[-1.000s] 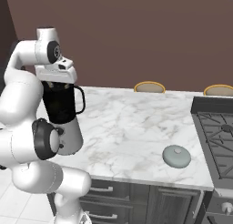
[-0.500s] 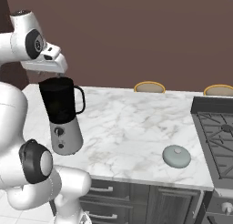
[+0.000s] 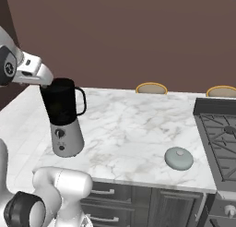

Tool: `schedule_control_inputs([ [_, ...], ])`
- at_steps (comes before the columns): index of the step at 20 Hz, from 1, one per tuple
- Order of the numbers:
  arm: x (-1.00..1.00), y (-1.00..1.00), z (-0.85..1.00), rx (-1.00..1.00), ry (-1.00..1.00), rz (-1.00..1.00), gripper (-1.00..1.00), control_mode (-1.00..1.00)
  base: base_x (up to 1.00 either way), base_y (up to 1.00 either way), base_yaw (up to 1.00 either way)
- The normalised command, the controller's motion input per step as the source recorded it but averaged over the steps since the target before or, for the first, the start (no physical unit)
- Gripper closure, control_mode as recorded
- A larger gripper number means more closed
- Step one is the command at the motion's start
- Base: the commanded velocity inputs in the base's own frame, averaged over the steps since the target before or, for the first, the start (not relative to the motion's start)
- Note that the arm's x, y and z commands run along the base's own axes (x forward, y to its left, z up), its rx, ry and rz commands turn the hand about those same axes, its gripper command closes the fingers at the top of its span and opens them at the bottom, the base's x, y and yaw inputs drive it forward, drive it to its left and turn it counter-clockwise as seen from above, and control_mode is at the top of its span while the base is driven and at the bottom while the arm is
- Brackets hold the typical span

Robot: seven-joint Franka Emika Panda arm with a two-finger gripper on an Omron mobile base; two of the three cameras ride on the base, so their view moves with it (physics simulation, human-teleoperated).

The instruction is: Grab the garlic and lemon from the fridge, place them in the blender, close the lid, and turn on the blender to create a marinade.

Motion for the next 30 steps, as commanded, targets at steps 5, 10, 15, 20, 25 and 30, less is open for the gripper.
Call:
schedule_control_inputs([
  [5,-0.99,-0.4,-0.65,0.0,-0.06,0.01,-1.0,-1.0,0.0,0.0,0.0],
  [10,-0.69,-0.7,-0.61,0.0,-0.04,0.0,-1.0,-1.0,0.0,0.0,0.0],
  [15,-0.1,-0.76,-0.32,0.0,0.0,0.0,-1.0,-1.0,0.0,0.0,0.0],
  [20,-0.06,-0.17,-0.21,0.0,0.01,0.0,-1.0,-1.0,0.0,0.0,0.0],
  [25,0.0,0.11,-0.2,-0.04,0.09,0.0,-1.0,-1.0,0.0,0.0,0.0],
  [30,-0.02,0.02,-0.13,0.0,0.07,0.0,-1.0,-1.0,0.0,0.0,0.0],
])
